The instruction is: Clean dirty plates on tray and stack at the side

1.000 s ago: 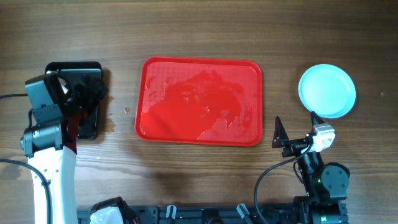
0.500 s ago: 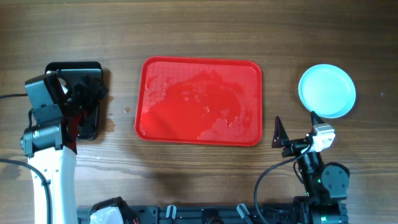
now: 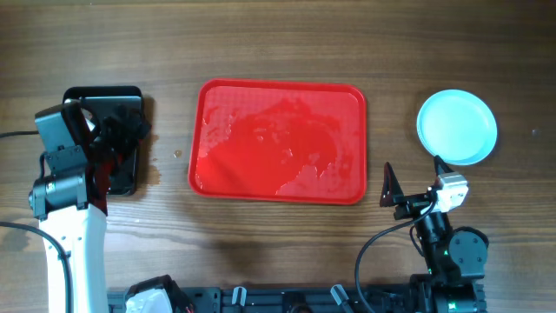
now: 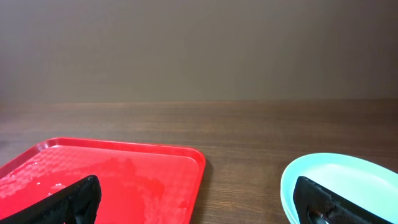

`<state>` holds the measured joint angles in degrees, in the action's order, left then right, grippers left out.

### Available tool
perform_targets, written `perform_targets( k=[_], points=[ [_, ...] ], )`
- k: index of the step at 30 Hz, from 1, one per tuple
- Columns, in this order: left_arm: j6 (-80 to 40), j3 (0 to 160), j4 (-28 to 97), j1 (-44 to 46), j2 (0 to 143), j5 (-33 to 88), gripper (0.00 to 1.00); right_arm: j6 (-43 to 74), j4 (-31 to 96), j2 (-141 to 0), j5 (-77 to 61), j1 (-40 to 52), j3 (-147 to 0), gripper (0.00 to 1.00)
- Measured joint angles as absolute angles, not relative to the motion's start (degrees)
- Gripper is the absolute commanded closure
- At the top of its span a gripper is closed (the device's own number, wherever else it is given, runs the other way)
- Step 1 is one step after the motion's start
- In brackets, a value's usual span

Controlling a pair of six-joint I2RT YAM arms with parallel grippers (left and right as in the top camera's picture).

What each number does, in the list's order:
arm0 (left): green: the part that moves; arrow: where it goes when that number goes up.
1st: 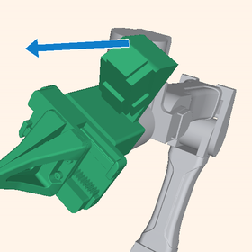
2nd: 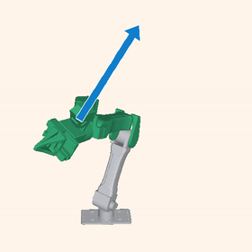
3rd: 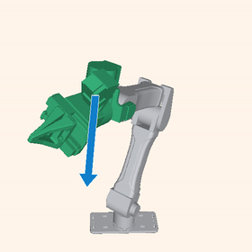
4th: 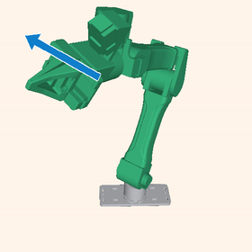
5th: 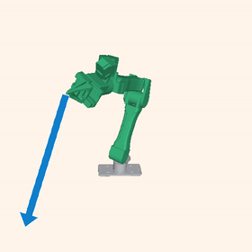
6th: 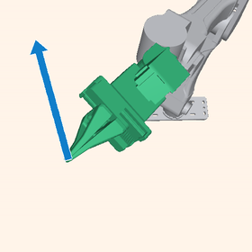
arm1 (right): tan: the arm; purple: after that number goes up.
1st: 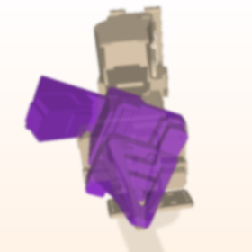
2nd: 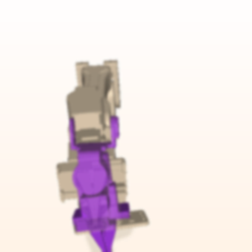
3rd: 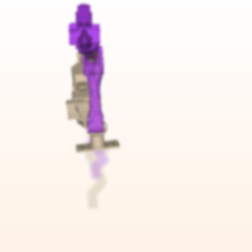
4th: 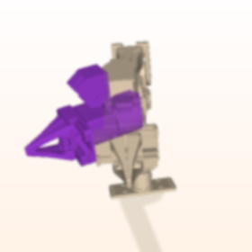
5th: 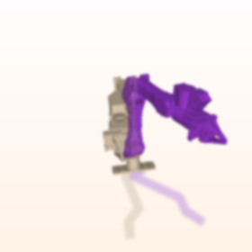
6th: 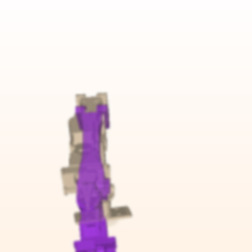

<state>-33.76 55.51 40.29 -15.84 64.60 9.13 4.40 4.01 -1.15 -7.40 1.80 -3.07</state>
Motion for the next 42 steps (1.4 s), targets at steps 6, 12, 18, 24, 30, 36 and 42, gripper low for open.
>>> perform_targets(
  k=[6, 12, 18, 24, 30, 36, 42],
  points=[
    [-33.76, 55.53, 40.29, -15.84, 64.6, 9.1, 0.0, 4.4, 4.01, -1.15, -7.4, 1.8, -3.07, 0.0],
    [-33.74, 55.53, 40.03, -15.84, 64.6, 4.6, 0.0, 4.4, 4.01, -1.15, -7.4, 1.8, -3.07, 0.0],
    [-33.74, 55.53, 40.16, -15.84, 63.37, 2.11, 0.0, 4.4, 4.01, -1.15, -7.4, 1.8, -3.07, 0.0],
    [-33.71, 55.51, 40.82, -15.84, 62.35, -1.13, 0.0, 4.4, 4.01, -1.15, -7.4, 1.8, -3.07, 0.0],
    [-33.74, 54.02, 43.53, -15.05, 60.16, -1.87, 0.0, 4.4, 3.99, -1.15, -7.4, 1.8, -3.07, 0.0],
    [-33.74, 45.28, 38.13, -11.73, 55.18, -1.87, 0.0, 4.4, 3.97, -1.15, -7.4, 1.8, -3.07, 0.0],
    [-33.71, 34.98, 31.48, -8.21, 49.06, -1.48, 0.0, 4.38, 3.97, -1.15, -7.4, 1.8, -3.07, 0.0]
  ],
)
